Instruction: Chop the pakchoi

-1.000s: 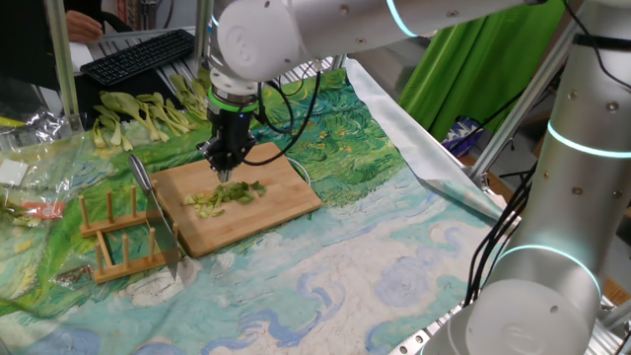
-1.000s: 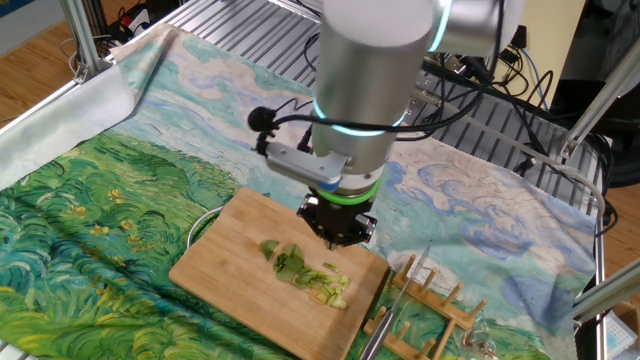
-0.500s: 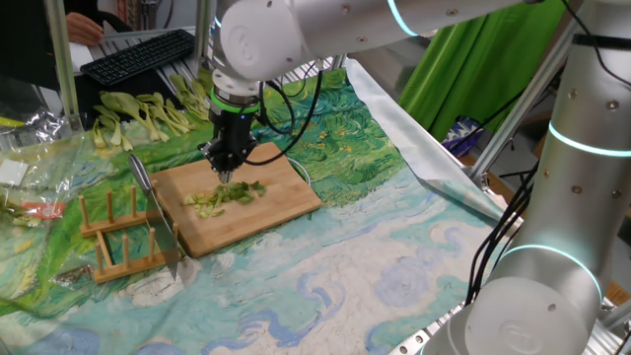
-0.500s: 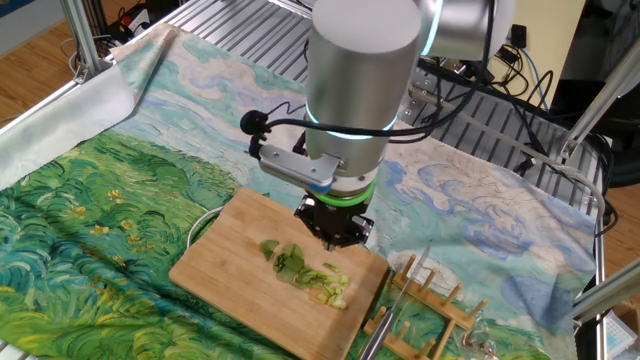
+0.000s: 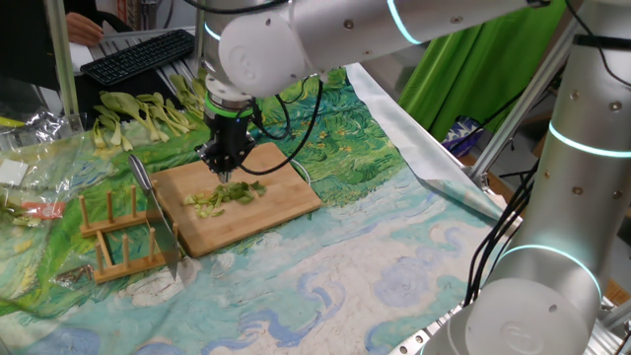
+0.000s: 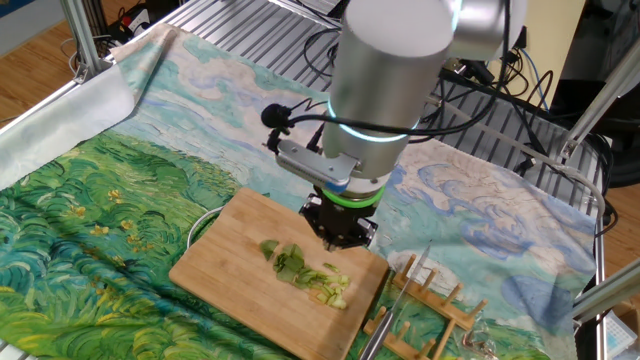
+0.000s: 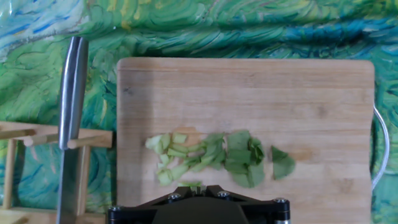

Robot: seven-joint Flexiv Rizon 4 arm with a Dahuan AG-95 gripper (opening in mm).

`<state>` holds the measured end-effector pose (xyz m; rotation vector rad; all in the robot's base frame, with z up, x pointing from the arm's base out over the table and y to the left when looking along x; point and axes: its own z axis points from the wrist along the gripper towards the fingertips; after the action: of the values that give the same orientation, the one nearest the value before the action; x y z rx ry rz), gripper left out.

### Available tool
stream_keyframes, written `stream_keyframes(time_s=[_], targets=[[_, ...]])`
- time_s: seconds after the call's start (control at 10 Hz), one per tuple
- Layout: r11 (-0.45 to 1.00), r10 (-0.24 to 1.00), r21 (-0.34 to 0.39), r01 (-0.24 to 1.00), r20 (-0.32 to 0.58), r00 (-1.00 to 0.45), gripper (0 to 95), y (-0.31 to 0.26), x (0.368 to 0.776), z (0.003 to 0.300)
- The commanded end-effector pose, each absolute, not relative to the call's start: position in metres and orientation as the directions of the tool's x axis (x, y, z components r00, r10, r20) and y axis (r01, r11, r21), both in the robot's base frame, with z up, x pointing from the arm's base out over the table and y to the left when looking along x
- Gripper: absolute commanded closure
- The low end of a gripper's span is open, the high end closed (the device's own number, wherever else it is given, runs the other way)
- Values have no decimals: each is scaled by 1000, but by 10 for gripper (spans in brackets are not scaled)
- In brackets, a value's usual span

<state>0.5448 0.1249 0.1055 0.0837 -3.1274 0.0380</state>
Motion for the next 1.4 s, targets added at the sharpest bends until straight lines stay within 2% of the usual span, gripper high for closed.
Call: stream_keyframes(time_s=[0.1,0.5,1.0,1.4], targets=[[991,-131,39,-129,26,-991,950,94,536,103],[980,-191,49,-191,1,-981,950,52,527,88],[978,-201,46,-202,-13,-979,950,35,518,81],[981,-192,35,-192,10,-981,950,30,514,83]])
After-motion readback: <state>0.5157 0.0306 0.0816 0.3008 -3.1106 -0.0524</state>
